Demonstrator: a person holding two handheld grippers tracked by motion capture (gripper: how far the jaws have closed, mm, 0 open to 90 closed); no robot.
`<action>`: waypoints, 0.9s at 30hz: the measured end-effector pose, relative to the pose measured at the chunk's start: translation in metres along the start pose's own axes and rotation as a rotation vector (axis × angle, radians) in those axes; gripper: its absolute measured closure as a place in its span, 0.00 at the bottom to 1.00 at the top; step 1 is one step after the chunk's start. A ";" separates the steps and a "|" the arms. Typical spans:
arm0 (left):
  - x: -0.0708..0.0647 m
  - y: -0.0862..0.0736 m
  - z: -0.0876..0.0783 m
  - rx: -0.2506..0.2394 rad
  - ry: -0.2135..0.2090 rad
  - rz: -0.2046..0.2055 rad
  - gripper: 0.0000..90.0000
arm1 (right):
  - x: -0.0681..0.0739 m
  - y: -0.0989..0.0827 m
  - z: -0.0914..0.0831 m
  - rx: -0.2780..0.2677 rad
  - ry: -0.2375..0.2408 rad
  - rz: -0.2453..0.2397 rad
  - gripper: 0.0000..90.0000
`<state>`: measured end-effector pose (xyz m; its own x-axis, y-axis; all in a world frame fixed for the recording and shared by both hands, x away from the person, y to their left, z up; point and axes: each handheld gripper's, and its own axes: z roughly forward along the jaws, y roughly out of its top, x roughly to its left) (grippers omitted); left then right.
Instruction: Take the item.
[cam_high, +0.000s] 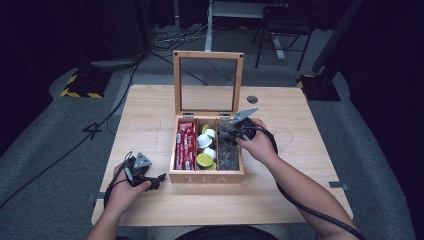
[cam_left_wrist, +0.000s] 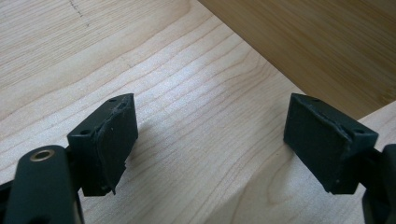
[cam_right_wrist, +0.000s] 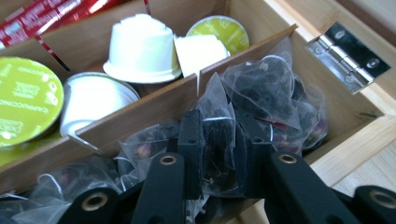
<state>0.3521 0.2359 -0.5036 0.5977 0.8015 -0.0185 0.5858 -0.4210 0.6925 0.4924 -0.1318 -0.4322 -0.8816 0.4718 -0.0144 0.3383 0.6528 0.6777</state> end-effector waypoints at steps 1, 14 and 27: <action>0.000 0.000 0.000 -0.001 -0.001 -0.005 0.20 | 0.000 0.000 -0.001 -0.006 0.000 0.002 0.84; -0.001 0.000 0.000 -0.001 0.001 -0.009 0.20 | -0.001 0.002 -0.023 -0.120 0.052 0.047 0.84; 0.002 0.002 0.002 0.001 -0.008 0.001 0.19 | -0.001 0.004 -0.059 -0.228 0.086 0.088 0.84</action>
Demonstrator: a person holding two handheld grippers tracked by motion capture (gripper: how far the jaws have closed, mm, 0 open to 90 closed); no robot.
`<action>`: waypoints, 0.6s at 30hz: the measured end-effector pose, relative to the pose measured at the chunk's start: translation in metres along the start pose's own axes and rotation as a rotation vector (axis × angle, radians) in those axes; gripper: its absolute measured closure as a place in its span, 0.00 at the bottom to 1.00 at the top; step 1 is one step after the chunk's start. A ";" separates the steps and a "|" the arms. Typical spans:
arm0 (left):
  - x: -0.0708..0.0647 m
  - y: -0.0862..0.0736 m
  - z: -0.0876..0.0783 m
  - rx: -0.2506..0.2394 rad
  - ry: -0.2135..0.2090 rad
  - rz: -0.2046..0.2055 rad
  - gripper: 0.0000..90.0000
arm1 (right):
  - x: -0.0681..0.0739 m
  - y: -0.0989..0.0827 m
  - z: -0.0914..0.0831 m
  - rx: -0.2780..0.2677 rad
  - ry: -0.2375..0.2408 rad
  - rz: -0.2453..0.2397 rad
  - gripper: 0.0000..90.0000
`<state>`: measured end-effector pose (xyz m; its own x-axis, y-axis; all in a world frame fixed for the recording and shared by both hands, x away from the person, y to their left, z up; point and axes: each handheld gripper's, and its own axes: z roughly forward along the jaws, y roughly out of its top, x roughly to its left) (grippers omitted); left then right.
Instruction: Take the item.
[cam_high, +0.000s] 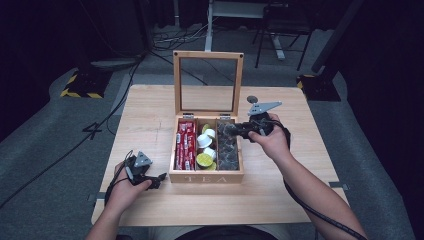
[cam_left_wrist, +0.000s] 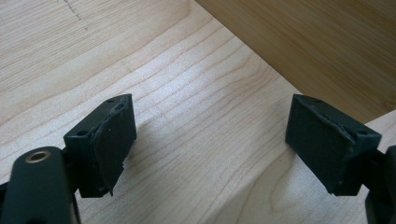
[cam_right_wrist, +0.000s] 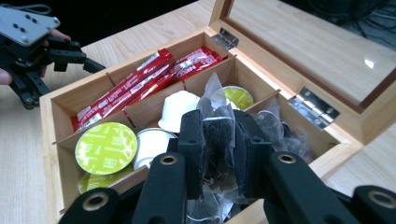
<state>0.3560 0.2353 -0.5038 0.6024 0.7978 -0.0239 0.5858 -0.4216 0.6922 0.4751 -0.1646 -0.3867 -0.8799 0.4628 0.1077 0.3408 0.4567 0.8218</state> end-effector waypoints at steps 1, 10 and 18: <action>0.000 0.000 0.000 0.000 0.000 0.000 0.19 | 0.000 0.001 -0.003 -0.006 -0.003 0.001 0.84; -0.001 0.000 0.000 0.000 0.004 -0.005 0.19 | -0.001 0.004 -0.038 -0.023 -0.057 -0.018 0.84; -0.001 0.000 0.001 -0.003 0.009 -0.003 0.18 | -0.013 -0.003 -0.077 -0.037 -0.141 -0.003 0.84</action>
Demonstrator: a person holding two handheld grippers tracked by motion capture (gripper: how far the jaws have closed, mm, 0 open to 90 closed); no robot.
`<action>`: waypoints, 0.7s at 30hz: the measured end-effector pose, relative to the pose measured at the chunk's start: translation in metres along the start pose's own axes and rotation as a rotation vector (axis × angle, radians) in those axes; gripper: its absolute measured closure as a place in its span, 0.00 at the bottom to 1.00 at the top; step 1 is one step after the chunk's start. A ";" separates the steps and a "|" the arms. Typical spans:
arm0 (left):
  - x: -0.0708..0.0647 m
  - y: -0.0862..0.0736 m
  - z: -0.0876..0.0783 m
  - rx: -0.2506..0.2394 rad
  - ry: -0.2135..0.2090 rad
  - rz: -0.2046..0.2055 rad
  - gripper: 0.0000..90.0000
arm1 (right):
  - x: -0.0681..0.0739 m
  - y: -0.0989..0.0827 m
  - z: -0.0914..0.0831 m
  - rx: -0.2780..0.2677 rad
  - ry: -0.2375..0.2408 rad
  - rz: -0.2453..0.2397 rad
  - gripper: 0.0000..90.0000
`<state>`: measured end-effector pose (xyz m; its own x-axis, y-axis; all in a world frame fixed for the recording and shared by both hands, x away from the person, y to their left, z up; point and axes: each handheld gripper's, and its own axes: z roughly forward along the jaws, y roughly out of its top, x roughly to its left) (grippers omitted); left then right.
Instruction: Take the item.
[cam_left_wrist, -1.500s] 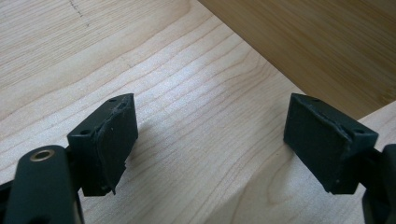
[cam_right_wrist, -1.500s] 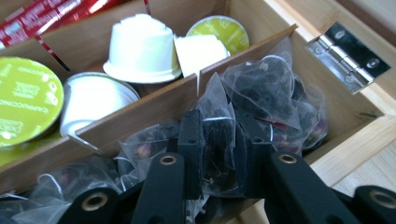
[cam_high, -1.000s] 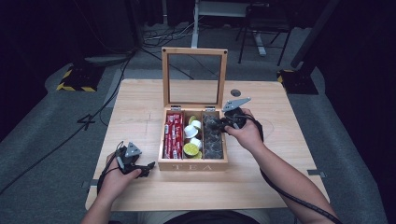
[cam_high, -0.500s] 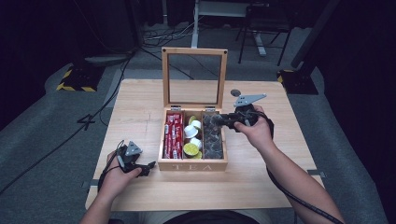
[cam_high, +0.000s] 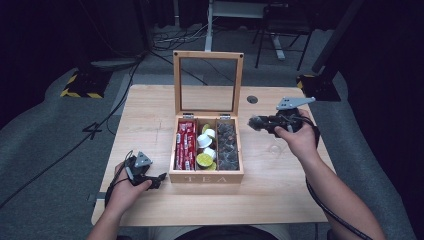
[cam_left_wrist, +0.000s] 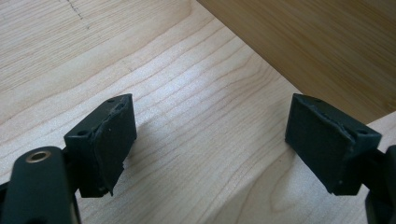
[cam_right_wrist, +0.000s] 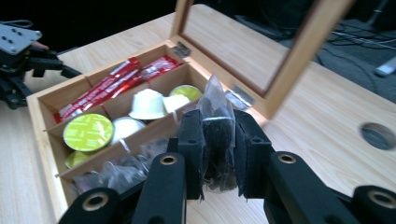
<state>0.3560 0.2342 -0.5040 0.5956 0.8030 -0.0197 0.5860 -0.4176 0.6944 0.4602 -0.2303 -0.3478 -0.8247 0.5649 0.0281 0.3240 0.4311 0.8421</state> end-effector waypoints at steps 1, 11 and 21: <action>0.000 0.000 0.001 0.000 -0.006 -0.002 0.18 | -0.002 -0.001 -0.004 0.000 -0.011 0.000 0.84; 0.003 0.004 0.004 0.006 -0.014 0.008 0.18 | -0.019 -0.016 -0.036 0.005 -0.096 0.034 0.83; 0.002 0.004 0.004 0.007 -0.009 0.004 0.18 | -0.039 -0.034 -0.048 0.064 -0.168 0.068 0.83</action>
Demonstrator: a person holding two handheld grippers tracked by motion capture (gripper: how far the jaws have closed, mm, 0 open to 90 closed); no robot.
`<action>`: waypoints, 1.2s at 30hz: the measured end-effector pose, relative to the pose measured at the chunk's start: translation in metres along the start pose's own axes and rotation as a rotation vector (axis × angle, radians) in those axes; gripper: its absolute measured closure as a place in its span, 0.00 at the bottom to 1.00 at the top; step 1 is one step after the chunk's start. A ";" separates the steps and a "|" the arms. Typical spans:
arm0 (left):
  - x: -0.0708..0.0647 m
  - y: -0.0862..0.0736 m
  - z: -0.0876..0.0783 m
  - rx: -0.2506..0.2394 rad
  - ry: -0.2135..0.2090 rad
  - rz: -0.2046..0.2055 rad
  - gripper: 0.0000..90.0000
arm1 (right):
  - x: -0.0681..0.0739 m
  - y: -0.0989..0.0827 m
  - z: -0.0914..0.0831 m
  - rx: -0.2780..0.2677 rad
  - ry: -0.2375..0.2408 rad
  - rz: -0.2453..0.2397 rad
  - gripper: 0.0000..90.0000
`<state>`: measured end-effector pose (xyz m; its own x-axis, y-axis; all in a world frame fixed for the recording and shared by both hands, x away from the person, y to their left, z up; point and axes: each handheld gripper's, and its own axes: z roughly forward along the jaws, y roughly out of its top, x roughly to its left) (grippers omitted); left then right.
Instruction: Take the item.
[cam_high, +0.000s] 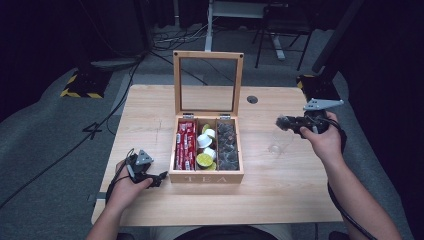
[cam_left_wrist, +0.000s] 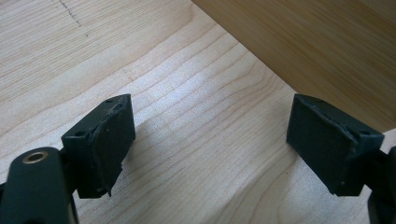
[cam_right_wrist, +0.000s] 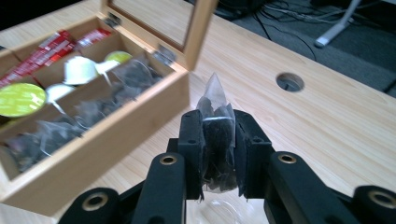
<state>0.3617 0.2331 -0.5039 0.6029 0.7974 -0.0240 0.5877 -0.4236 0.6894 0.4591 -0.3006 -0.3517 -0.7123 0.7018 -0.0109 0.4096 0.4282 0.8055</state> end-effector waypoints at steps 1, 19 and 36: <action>0.000 0.000 0.000 0.000 0.000 0.000 0.18 | -0.002 -0.001 0.000 0.007 -0.003 0.004 0.83; 0.000 0.000 0.000 -0.002 0.002 0.001 0.18 | -0.009 -0.019 0.020 0.163 -0.031 -0.019 0.83; 0.000 0.000 0.000 -0.002 0.002 0.001 0.18 | -0.008 -0.023 0.035 0.273 -0.044 -0.039 0.71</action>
<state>0.3622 0.2328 -0.5039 0.6023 0.7980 -0.0223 0.5864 -0.4232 0.6906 0.4748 -0.2963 -0.3910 -0.7073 0.7035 -0.0692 0.5254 0.5887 0.6142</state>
